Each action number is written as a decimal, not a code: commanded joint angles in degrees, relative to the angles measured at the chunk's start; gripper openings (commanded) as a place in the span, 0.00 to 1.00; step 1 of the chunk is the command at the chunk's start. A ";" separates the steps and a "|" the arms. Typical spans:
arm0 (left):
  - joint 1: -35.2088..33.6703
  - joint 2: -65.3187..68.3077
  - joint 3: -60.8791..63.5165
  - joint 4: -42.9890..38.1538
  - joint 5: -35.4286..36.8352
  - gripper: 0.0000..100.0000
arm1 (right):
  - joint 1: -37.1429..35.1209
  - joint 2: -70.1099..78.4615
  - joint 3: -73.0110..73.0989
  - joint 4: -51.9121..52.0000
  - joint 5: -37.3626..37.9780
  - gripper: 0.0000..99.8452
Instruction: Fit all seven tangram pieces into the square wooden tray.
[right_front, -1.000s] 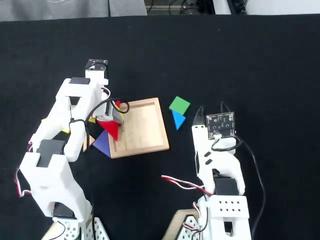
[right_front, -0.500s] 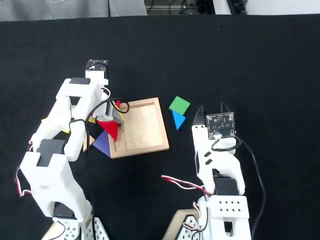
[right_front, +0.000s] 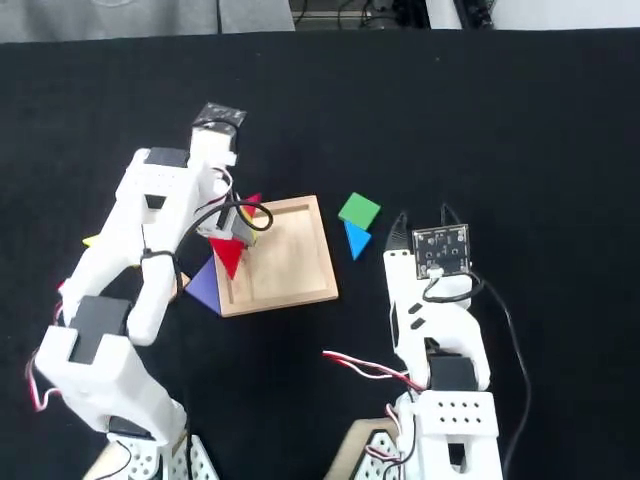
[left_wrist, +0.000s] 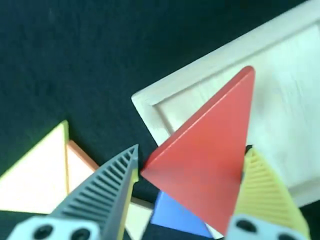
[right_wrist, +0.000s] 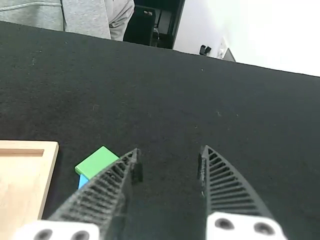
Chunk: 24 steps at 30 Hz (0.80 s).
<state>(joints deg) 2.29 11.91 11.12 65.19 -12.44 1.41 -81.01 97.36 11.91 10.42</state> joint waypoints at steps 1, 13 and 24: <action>2.33 -5.89 -3.21 0.62 -13.36 0.29 | -0.26 0.04 -0.13 -1.14 0.26 0.20; 17.10 -7.56 -0.66 1.58 -46.51 0.29 | 4.66 -0.13 -0.40 -1.67 -0.09 0.20; 19.91 -7.56 5.67 -3.16 -46.86 0.29 | 6.86 -0.04 -0.13 -3.25 -0.18 0.20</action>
<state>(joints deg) 22.07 7.43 16.66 62.99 -58.59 5.54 -81.01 97.36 9.98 10.42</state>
